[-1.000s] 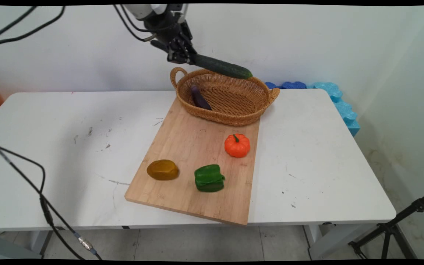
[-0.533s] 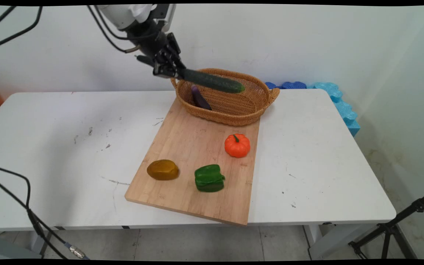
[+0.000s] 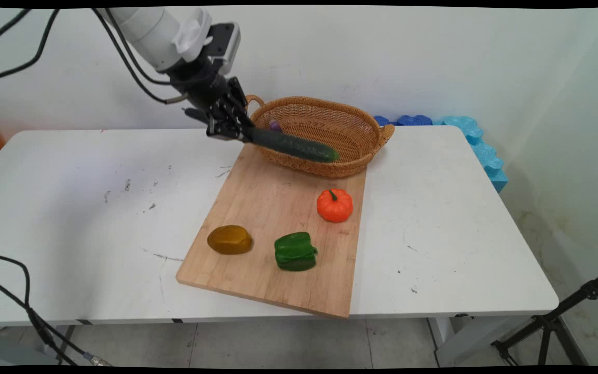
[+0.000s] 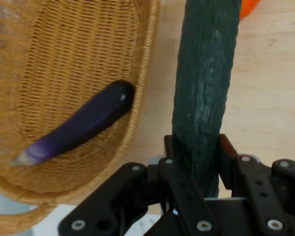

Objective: Place the picked object on the cutting board

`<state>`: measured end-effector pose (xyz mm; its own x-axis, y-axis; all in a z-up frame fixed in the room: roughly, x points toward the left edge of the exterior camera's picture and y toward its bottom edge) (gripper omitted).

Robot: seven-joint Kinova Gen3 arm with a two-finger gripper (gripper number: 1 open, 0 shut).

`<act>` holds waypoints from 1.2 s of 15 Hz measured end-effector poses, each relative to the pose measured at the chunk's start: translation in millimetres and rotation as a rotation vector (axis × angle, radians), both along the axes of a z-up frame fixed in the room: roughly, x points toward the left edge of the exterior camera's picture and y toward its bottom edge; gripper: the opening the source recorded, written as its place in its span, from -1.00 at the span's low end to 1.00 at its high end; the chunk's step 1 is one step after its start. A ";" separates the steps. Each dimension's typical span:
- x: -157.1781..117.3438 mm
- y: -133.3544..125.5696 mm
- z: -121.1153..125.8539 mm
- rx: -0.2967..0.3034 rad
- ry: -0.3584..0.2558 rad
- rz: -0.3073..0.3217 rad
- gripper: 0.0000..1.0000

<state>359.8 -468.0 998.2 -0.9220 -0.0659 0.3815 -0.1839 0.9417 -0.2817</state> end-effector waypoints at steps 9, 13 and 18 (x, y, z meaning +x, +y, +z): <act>-23.4 -1.7 -56.6 0.060 0.016 -0.007 -1.00; -32.9 -7.8 -76.3 0.077 0.023 -0.022 -1.00; -44.1 -13.6 -101.3 0.105 0.033 -0.050 -1.00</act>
<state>315.7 -481.5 896.9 -0.9121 -0.0612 0.4055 -0.1434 0.9740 -0.1757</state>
